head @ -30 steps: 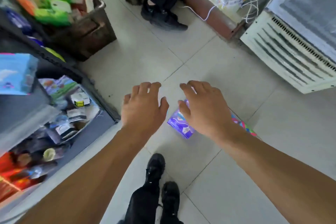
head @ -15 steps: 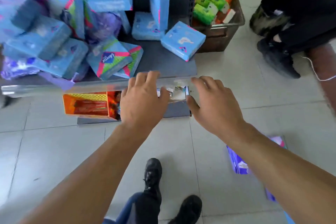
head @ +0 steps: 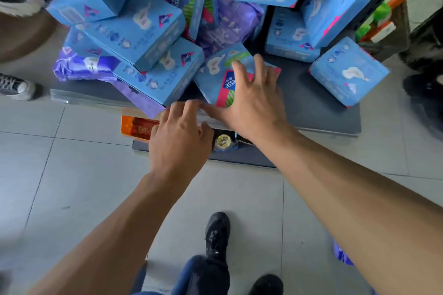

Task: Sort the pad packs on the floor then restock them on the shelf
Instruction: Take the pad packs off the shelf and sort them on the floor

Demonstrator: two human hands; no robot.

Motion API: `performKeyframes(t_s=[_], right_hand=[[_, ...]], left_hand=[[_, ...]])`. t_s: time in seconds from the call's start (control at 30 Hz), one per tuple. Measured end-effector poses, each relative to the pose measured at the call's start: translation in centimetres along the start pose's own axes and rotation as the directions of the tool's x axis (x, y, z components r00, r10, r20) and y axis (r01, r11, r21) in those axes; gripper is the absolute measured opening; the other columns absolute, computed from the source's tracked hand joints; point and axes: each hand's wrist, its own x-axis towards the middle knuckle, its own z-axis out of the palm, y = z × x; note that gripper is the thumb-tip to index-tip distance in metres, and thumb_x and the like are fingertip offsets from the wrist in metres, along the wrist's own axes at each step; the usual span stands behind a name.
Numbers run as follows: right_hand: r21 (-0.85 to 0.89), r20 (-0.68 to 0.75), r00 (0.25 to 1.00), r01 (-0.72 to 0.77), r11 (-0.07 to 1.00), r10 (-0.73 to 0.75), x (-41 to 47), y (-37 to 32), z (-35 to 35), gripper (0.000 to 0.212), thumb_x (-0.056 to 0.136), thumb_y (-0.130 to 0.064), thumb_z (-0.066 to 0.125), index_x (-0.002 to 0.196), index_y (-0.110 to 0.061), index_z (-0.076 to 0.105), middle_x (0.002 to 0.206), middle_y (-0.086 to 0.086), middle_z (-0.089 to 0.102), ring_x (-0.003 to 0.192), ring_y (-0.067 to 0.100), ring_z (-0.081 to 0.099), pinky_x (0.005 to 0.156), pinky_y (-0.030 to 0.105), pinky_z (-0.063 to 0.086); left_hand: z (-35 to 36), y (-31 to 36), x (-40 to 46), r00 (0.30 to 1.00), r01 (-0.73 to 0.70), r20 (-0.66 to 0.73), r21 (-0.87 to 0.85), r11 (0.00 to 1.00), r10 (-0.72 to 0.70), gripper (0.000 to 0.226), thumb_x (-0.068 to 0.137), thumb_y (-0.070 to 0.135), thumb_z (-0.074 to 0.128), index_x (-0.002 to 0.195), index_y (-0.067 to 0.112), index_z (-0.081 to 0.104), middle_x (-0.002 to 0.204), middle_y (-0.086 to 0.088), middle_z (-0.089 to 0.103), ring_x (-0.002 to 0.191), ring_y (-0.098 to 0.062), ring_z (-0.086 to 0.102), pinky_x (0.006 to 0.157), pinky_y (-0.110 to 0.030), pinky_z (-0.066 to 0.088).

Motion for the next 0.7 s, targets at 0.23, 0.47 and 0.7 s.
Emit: performKeyframes(t_s=[0.23, 0.47, 0.7], right_hand=[[0.012, -0.053, 0.998, 0.023, 1.0, -0.022, -0.1, 0.7, 0.7, 0.09, 0.061, -0.067, 0.068, 0.136, -0.024, 0.043, 0.149, 0.018, 0.029, 0.126, 0.045, 0.036, 0.096, 0.054, 0.04], [0.038, -0.086, 0.898, 0.435, 0.899, -0.431, -5.5, 8.4, -3.2, 0.082, 0.065, -0.06, 0.07, 0.128, -0.011, 0.053, 0.143, 0.024, 0.037, 0.13, 0.045, 0.036, 0.106, 0.056, 0.034], [0.075, 0.074, 0.892, 0.441, 0.894, -0.446, -13.2, 15.2, -7.3, 0.079, 0.074, -0.06, 0.065, 0.137, -0.019, 0.042, 0.159, 0.013, 0.017, 0.147, 0.032, 0.017, 0.114, 0.049, 0.032]], left_hand=[[0.6, -0.2, 0.5, 1.0, -0.016, 0.004, -0.08, 0.997, 0.016, 0.03, 0.09, 0.022, 0.057, 0.119, 0.016, 0.057, 0.114, -0.006, 0.062, 0.102, -0.029, 0.056, 0.074, -0.039, 0.048], [-0.2, 2.8, 0.9, 0.89, 0.455, 0.4, -0.782, 0.426, -0.217, 0.056, 0.08, 0.062, 0.065, 0.119, 0.023, 0.056, 0.101, 0.007, 0.069, 0.092, -0.011, 0.068, 0.083, -0.032, 0.054], [0.6, 9.5, -2.9, 0.786, 0.564, 0.617, -0.743, 0.36, 0.042, 0.042, 0.091, 0.018, 0.065, 0.128, 0.033, 0.052, 0.102, -0.012, 0.073, 0.084, -0.022, 0.071, 0.068, -0.031, 0.057]])
